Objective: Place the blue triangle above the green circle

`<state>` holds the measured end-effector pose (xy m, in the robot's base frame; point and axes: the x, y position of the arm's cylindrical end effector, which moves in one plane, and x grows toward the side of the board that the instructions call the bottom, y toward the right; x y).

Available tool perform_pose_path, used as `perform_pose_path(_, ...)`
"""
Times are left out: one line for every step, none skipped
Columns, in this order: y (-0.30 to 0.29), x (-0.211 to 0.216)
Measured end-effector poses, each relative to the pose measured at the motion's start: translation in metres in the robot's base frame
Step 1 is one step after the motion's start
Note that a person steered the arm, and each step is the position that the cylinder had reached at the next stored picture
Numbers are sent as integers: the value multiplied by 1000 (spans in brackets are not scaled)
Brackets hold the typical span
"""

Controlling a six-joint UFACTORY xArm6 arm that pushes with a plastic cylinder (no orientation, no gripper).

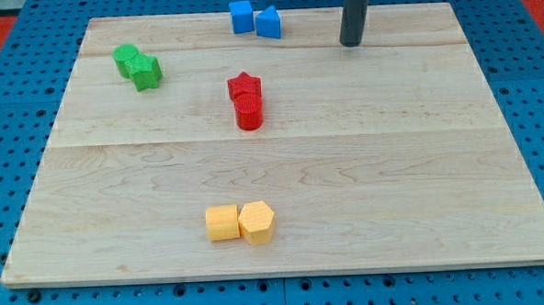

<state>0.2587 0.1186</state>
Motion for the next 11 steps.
perform_pose_path(-10, -38)
perform_pose_path(-52, -65)
perform_pose_path(-83, -66)
perform_pose_path(-114, -65)
perform_pose_path(-153, -67)
perform_pose_path(-189, -65)
perform_pose_path(-224, -67)
perform_pose_path(-254, -67)
perform_pose_path(-301, -55)
perform_pose_path(-340, -51)
perform_pose_path(-343, -32)
